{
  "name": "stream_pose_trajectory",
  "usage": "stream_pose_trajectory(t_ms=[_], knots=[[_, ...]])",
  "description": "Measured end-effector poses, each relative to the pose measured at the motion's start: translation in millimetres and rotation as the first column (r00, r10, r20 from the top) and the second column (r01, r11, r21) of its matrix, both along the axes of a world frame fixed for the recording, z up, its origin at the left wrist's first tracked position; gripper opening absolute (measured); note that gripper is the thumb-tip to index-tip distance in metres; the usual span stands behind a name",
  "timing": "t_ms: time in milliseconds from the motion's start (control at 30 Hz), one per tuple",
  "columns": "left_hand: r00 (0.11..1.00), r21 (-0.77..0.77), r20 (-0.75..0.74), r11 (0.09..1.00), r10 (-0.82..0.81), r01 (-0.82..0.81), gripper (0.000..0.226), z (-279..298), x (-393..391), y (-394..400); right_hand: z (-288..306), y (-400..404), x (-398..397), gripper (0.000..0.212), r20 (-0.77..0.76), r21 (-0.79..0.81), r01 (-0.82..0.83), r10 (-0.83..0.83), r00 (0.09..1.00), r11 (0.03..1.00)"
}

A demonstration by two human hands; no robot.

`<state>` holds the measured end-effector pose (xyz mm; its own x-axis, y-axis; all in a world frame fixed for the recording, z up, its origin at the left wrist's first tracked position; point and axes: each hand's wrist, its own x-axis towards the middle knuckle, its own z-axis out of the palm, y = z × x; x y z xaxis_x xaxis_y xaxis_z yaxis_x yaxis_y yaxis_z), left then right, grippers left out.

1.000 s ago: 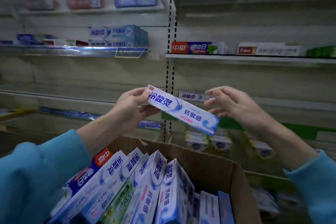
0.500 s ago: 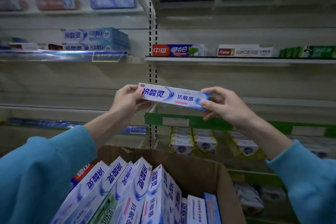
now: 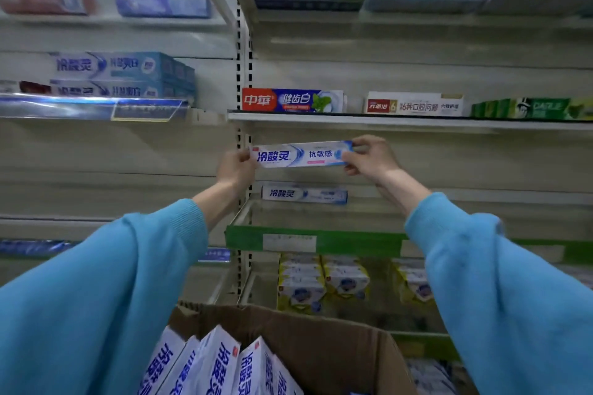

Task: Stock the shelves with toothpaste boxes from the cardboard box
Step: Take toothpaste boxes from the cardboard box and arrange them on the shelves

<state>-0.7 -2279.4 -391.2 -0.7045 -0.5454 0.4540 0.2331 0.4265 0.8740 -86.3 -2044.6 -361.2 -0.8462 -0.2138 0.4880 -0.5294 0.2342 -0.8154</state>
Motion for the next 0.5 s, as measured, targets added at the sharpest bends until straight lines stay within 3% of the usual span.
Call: stream_pose_trajectory(t_ms=[167, 300, 500], knots=[[0.997, -0.018, -0.039, 0.998, -0.063, 0.062, 0.025, -6, -30, 1, -10, -9, -36, 0.046, 0.047, 0.010, 0.024, -0.024, 0.999, 1.000], [0.996, 0.013, 0.061, 0.998, -0.068, 0.068, 0.022, -15, -52, 0, -31, -18, -67, 0.047, 0.085, 0.086, 0.061, -0.068, 0.994, 0.994], [0.979, 0.026, 0.194, 0.998, -0.058, 0.053, 0.023, -30, -80, -13, -56, -22, -109, 0.026, 0.020, 0.251, 0.087, -0.095, 0.995, 0.964]])
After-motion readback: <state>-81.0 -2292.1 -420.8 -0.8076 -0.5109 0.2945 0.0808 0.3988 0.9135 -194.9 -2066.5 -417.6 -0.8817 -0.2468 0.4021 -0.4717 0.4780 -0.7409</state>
